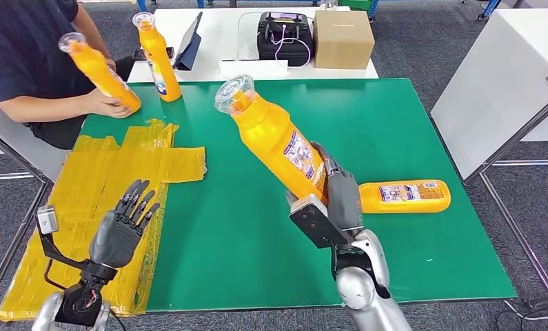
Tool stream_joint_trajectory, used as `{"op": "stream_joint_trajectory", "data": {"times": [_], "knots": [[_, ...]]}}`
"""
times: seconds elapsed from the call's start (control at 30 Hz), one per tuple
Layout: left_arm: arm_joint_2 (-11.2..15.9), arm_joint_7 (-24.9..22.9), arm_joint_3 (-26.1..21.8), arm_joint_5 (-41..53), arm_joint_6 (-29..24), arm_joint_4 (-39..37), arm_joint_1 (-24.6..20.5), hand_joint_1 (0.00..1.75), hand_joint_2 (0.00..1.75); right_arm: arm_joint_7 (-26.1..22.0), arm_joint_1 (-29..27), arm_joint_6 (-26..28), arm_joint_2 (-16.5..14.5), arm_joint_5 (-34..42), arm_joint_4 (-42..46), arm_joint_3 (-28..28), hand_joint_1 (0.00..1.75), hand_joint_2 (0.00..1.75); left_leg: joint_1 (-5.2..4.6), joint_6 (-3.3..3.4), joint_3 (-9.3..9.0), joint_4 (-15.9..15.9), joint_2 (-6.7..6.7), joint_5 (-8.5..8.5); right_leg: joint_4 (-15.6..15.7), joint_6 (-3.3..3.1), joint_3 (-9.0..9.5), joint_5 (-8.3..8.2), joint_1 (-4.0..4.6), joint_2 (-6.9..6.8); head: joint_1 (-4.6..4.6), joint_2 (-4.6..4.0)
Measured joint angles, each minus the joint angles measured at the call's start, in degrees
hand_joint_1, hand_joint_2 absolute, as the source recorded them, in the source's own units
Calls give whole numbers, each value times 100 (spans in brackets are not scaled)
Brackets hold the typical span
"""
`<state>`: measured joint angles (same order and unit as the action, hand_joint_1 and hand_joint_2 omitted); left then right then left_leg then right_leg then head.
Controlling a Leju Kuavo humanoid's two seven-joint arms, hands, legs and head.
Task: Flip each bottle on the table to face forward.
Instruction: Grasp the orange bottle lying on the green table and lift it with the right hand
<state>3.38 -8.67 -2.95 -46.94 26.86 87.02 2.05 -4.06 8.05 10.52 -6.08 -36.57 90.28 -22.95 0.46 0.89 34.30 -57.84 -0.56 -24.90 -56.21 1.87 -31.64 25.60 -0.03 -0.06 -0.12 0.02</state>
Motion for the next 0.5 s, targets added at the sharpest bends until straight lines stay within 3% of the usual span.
{"op": "stream_joint_trajectory", "data": {"times": [0.23, 0.5], "knots": [[-78, 192, 680, 37, -21, 487, 209, 0, 175, 104, -58, -272, -28, 5, 227, -655, 175, 175, 1, 0, 4, 0, -3, 0, 0, 0, -3, 0, 1, -1, -1, 0], [-135, 531, 1355, 408, -8, 931, 209, 0, 175, 235, 119, -899, -43, 447, -93, -1341, 175, 175, 1, 0, 5, 0, -2, 0, -1, 0, -3, 0, 1, 0, -1, 0]]}}
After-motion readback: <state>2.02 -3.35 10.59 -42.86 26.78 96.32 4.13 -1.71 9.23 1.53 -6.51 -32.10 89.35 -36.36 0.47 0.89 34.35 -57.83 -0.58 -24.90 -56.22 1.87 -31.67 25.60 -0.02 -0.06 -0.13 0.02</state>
